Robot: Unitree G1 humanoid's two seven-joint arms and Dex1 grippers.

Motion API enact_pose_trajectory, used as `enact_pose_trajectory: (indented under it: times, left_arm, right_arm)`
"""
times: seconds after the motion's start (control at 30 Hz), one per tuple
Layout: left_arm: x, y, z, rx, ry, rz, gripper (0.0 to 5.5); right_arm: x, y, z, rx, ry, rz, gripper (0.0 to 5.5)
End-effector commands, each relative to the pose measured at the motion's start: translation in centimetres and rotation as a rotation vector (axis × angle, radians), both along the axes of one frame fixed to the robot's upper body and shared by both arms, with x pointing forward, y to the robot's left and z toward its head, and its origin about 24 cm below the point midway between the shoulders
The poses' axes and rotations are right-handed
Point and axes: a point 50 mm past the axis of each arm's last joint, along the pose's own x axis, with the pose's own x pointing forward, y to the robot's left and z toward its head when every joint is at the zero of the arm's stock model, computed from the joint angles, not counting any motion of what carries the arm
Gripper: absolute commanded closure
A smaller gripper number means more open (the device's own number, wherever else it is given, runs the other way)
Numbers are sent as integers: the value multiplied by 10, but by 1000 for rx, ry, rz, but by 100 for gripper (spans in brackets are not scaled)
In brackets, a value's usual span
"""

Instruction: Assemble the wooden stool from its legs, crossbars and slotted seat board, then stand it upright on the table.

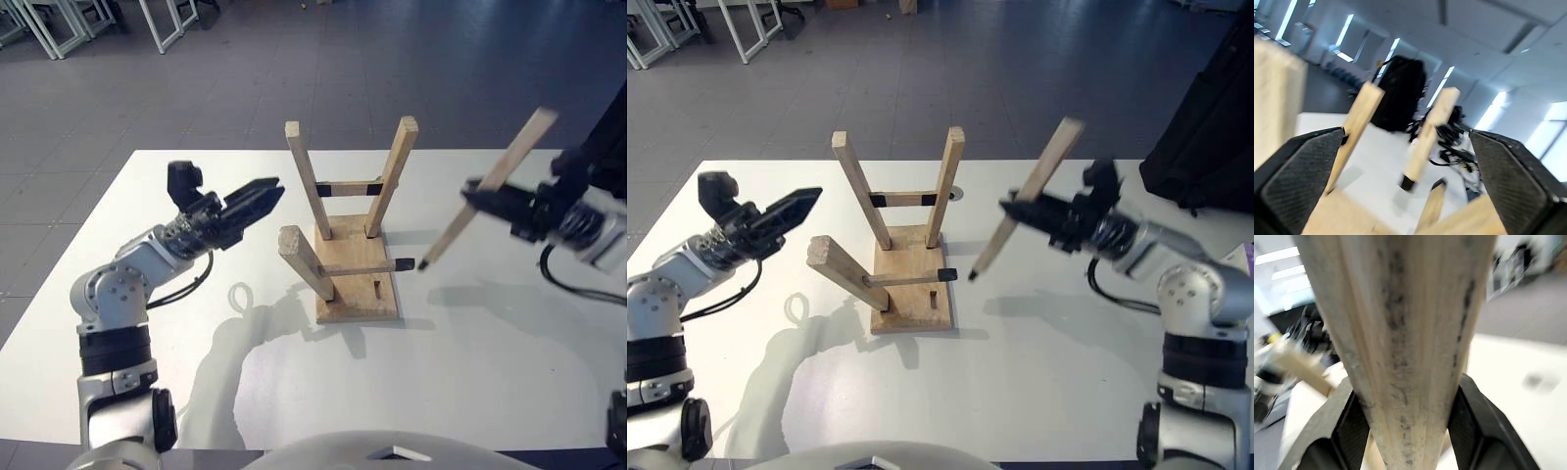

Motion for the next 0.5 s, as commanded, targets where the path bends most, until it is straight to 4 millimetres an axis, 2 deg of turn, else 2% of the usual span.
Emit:
enact_pose_trajectory:
  times: [0.03,0.13,0.23,0.5]
  left_arm:
    - [-1,-1,-18,91,37,50,80]
    - [-4,-2,-31,128,64,65,80]
    - [-6,-3,-43,178,83,64,80]
    - [0,-1,-47,201,73,89,80]
  right_arm:
    - [-7,7,-15,-53,-97,144,348]
    - [-9,23,-5,31,-262,251,348]
    - [-11,28,-2,71,-355,292,348]
    - [-15,48,-36,27,-428,331,348]
